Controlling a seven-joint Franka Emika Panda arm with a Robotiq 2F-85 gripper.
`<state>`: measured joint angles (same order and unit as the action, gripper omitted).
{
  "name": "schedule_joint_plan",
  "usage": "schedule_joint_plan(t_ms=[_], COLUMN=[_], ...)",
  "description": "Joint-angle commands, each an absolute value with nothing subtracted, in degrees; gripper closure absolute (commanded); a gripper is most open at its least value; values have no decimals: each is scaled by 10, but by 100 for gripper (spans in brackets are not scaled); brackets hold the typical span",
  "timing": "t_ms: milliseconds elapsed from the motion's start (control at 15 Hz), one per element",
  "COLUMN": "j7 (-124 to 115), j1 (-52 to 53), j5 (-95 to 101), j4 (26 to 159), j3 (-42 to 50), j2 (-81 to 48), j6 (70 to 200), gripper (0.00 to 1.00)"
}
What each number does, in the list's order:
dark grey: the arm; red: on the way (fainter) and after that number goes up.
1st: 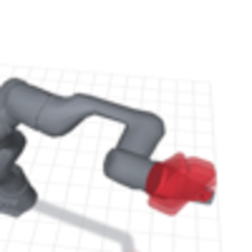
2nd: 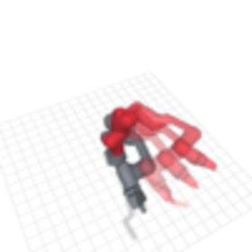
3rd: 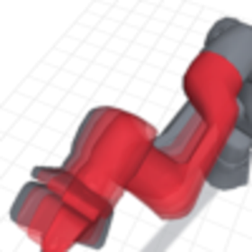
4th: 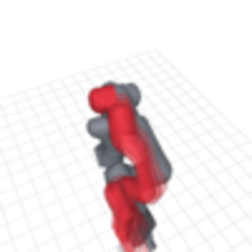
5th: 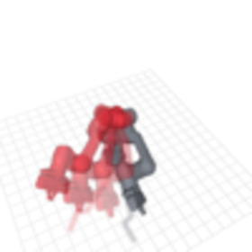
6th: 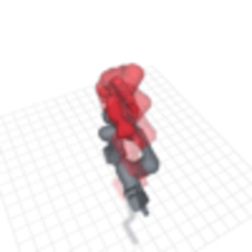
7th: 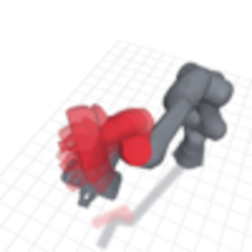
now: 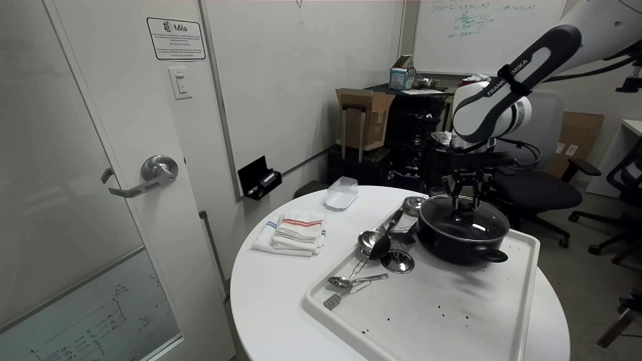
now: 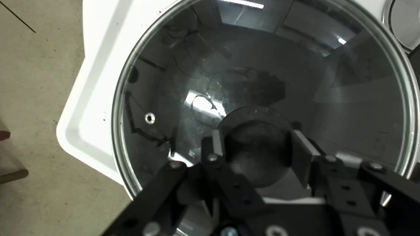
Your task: Put the glass lid on the black pot.
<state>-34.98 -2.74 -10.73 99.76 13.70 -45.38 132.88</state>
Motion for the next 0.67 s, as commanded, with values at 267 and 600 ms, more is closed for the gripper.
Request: schedule_joint_plan(t_ms=[267, 600], j7=[-365, -364], j1=[-21, -22], j5=[-95, -95], j4=[1021, 1024], j3=[146, 147], j2=[-427, -425], j6=[1346, 1353], gripper=[75, 75])
